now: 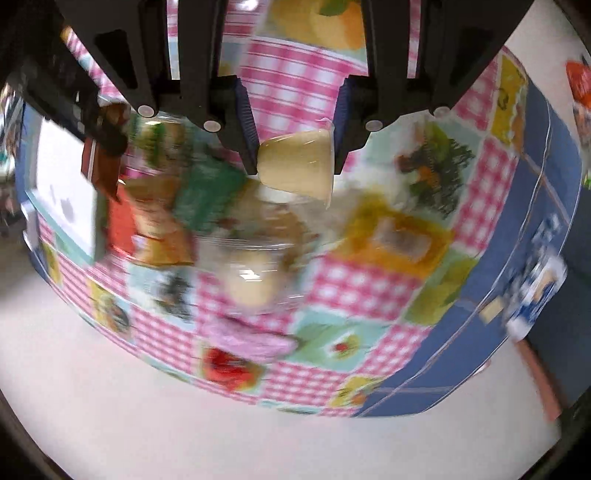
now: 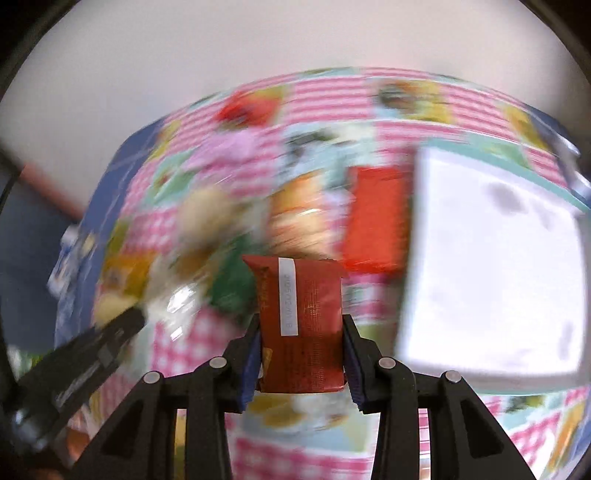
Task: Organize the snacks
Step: 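Grasp the pudding cup with the left tool while the right tool grasps the red cake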
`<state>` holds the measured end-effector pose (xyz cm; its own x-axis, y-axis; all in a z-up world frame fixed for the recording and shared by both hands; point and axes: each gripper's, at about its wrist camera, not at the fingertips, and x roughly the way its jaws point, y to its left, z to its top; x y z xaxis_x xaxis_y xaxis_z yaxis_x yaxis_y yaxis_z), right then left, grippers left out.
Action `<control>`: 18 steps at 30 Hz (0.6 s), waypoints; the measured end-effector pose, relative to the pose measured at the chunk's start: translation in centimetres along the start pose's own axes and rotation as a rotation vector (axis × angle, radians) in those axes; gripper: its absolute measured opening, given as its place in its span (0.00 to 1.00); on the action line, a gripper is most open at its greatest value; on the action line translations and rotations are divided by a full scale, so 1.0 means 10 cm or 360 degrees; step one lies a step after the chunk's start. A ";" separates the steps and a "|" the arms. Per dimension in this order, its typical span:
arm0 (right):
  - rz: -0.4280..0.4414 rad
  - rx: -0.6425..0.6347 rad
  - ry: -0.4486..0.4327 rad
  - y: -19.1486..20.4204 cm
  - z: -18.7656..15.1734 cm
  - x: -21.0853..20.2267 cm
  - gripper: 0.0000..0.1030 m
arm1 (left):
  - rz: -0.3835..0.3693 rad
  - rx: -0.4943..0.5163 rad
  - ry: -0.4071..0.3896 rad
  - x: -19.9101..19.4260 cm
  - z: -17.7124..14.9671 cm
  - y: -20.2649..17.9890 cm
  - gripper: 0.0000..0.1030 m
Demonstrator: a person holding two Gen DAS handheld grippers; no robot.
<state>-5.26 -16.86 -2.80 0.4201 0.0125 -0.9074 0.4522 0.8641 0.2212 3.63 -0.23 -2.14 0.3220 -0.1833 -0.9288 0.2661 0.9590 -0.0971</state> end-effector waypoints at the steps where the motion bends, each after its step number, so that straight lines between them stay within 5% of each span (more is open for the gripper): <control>1: -0.0047 0.0053 -0.0017 -0.12 0.03 -0.02 0.41 | -0.0024 0.0052 -0.0001 -0.03 0.00 -0.13 0.38; 6: -0.0240 0.0296 -0.0056 -0.72 0.11 -0.10 0.41 | -0.0119 0.0258 0.0021 -0.08 -0.01 -0.72 0.38; 18: -0.0312 0.0685 -0.0015 -1.60 0.18 -0.02 0.41 | -0.0240 0.0578 0.0121 0.27 0.03 -2.05 0.38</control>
<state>-11.22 -31.61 -5.54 0.3006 -0.1364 -0.9440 0.8077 0.5627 0.1759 -0.66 -20.48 -2.55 0.1902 -0.2867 -0.9389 0.6137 0.7812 -0.1142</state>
